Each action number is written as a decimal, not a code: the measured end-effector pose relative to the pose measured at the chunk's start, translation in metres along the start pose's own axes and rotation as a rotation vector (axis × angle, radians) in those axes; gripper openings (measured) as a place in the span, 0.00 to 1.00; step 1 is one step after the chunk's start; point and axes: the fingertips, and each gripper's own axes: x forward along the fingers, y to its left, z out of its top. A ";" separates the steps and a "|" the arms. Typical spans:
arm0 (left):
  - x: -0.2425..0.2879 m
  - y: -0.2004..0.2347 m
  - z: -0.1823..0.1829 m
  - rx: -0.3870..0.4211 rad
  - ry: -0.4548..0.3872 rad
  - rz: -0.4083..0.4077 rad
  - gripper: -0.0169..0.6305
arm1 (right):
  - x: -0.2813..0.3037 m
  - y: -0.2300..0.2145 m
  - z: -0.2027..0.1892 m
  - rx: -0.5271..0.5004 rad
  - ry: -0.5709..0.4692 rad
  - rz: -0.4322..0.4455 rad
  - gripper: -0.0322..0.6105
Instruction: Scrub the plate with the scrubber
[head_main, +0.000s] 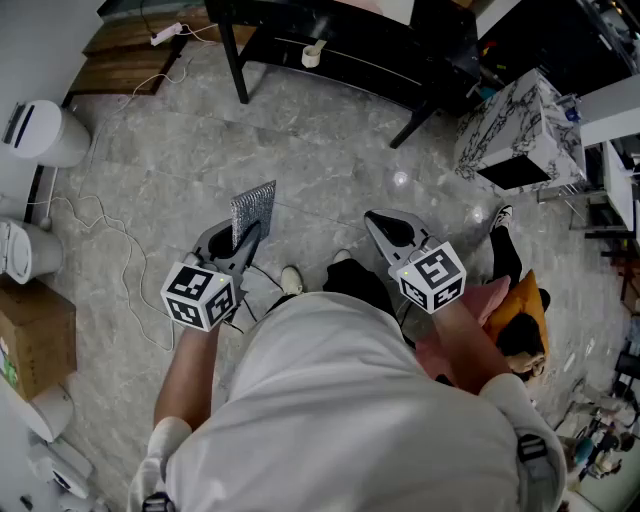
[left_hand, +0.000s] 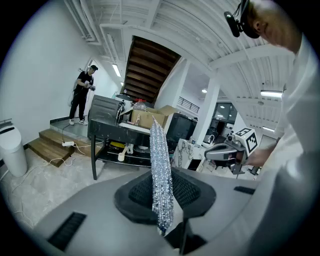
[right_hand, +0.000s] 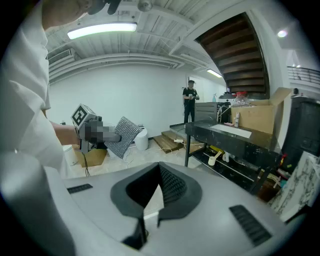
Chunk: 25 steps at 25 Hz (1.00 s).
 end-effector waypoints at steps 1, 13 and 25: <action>0.003 0.003 0.004 -0.004 -0.004 -0.005 0.14 | 0.002 -0.001 0.001 -0.002 0.004 0.004 0.05; 0.086 0.025 0.058 -0.013 0.009 -0.025 0.14 | 0.038 -0.092 0.013 0.048 -0.028 0.013 0.05; 0.216 0.059 0.155 0.057 0.050 0.012 0.14 | 0.091 -0.253 0.048 0.144 -0.098 0.005 0.13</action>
